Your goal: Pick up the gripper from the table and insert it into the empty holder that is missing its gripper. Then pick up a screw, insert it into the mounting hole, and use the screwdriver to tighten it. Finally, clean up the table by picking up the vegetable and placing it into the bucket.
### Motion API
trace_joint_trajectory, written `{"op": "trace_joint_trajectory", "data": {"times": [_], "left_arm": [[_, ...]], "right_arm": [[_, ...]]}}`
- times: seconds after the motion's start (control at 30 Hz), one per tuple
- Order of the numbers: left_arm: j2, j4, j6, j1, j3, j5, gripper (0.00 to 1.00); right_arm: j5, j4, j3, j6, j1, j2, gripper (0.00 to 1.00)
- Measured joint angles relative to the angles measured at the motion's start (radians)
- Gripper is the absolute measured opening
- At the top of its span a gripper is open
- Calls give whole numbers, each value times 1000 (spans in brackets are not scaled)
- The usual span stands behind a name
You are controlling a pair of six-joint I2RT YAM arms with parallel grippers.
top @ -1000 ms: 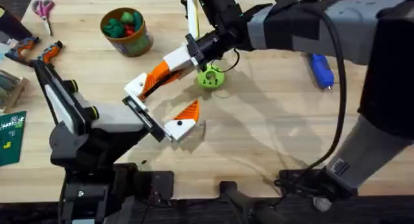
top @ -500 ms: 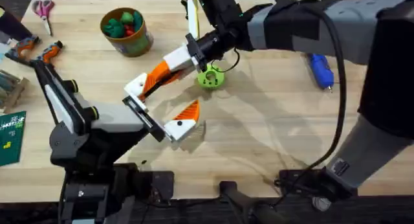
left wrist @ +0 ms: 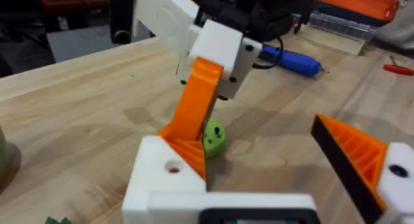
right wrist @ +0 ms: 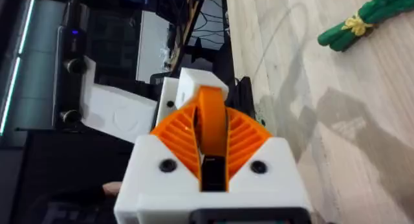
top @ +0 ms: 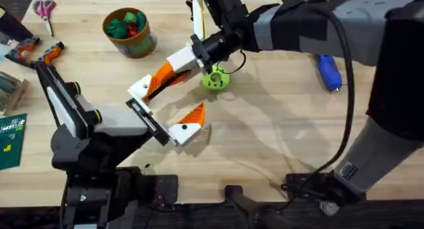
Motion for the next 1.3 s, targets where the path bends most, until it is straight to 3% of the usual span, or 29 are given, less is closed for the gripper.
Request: {"op": "trace_joint_trajectory", "data": {"times": [0.23,0.33,0.4,0.5,0.57,0.63,0.67,1.1,1.13,1.3], "left_arm": [[0,0,5,-2,0,17,986],[0,-2,19,-11,0,42,986],[0,-6,23,-24,0,96,986],[0,-8,23,-24,0,107,986],[0,-8,23,-24,0,111,986],[0,-8,23,-24,0,112,986],[0,-8,23,-24,0,112,986],[0,-8,23,-24,0,112,986],[0,-8,23,-24,0,112,986],[0,-8,23,-24,0,112,986]], "right_arm": [[-12,0,0,0,-4,0,195],[-25,-3,0,-1,-8,1,275],[-42,0,0,-1,-20,9,467],[-43,0,0,-1,-36,9,545],[-44,0,0,-3,-51,10,665],[-42,1,0,-10,-68,9,940],[-35,-1,0,-15,-77,10,979],[431,-278,3,-140,-208,7,992],[534,-374,15,-196,-211,-26,992],[728,-561,22,-266,-209,-168,993]]}}
